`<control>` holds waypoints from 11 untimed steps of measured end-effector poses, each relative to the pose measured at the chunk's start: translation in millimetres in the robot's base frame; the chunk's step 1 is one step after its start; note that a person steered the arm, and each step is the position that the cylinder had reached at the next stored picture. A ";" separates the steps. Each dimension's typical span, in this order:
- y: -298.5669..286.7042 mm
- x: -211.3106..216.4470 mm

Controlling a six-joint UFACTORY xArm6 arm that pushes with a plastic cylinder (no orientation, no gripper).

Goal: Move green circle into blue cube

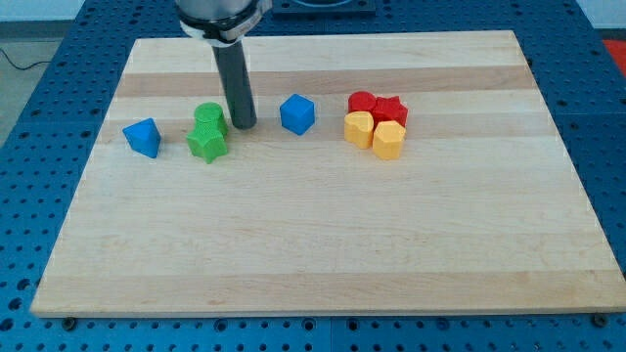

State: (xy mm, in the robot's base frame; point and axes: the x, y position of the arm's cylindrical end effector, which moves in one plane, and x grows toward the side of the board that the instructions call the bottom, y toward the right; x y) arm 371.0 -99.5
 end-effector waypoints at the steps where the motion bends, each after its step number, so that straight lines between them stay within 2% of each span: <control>1: 34.5 -11.8; 3: 78.5 -16.4; 4: 31.9 -22.7; 5: -48.4 -45.9; 6: -133.4 -47.3; 7: -153.9 -3.3; 9: -74.7 11.4; 10: -70.1 11.4; 11: -102.5 -7.7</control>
State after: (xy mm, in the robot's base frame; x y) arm 363.3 -202.1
